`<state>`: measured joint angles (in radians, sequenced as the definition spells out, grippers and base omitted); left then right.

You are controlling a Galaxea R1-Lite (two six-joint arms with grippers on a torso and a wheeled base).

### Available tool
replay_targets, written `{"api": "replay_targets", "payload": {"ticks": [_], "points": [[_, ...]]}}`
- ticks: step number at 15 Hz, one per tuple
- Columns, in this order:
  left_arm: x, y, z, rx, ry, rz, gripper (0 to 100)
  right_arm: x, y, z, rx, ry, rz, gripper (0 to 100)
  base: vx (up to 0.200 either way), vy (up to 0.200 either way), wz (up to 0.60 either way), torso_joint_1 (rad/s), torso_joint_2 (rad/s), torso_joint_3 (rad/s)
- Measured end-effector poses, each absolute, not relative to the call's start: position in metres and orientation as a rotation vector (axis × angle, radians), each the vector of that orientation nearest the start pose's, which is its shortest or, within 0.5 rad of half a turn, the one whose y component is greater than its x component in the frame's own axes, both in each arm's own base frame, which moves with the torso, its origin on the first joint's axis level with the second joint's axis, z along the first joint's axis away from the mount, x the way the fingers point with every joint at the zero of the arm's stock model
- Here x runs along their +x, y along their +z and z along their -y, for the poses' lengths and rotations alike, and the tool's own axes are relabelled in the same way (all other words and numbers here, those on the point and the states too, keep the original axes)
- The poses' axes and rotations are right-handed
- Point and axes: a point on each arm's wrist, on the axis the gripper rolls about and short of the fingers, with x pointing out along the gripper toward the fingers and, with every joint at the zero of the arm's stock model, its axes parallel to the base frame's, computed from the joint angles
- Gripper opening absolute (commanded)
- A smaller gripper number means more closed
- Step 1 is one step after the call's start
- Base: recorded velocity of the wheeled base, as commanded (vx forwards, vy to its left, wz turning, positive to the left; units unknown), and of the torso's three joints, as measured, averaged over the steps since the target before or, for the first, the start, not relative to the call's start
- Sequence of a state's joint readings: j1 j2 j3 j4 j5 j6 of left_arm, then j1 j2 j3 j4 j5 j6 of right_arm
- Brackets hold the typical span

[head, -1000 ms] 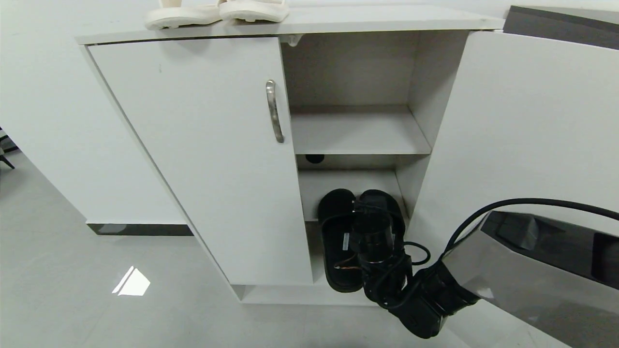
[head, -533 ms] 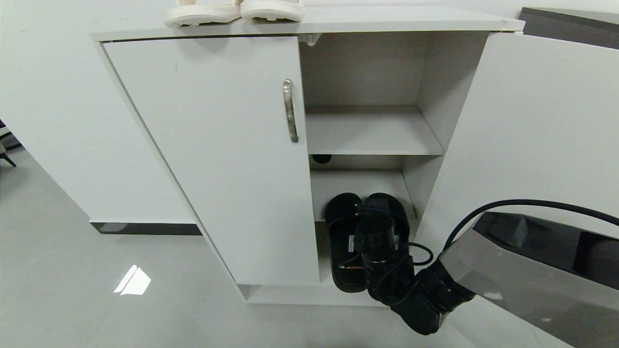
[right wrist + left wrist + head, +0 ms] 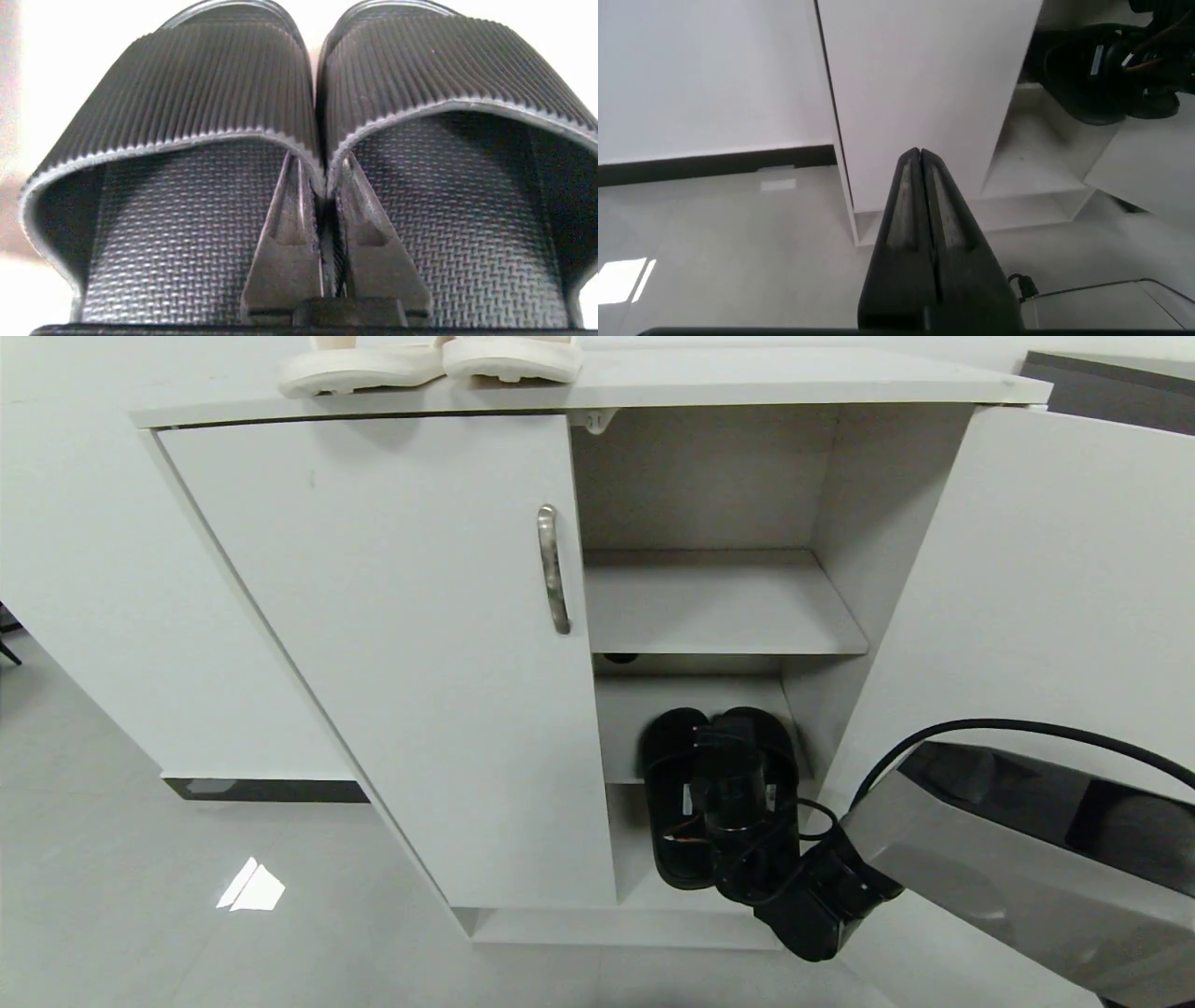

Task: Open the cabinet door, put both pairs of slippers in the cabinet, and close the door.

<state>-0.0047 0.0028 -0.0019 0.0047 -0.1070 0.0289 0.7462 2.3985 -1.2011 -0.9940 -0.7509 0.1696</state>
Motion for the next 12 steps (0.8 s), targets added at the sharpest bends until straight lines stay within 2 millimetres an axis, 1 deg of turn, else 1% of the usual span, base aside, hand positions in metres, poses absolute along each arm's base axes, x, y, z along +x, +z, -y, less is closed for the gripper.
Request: {"api": "replay_targets", "payload": {"ticks": [3, 9, 12], "points": [[-0.023, 0.076, 0.002, 0.029, -0.113, -0.004, 0, 0.348, 0.047, -0.296, 0.024, -0.022, -0.136, 0, 0.200, 0.000, 0.00, 0.001, 0.00, 0.005], [-0.023, 0.076, 0.002, 0.029, -0.112, -0.004, 0, 0.364, 0.044, -0.304, 0.035, -0.028, -0.106, 0, 0.000, 0.000, 0.00, 0.000, 0.00, 0.000], [-0.023, 0.076, 0.002, 0.029, -0.112, -0.004, 0, 0.379, 0.043, -0.302, 0.042, -0.049, -0.094, 0, 0.000, 0.000, 0.00, 0.000, 0.00, 0.000]]}}
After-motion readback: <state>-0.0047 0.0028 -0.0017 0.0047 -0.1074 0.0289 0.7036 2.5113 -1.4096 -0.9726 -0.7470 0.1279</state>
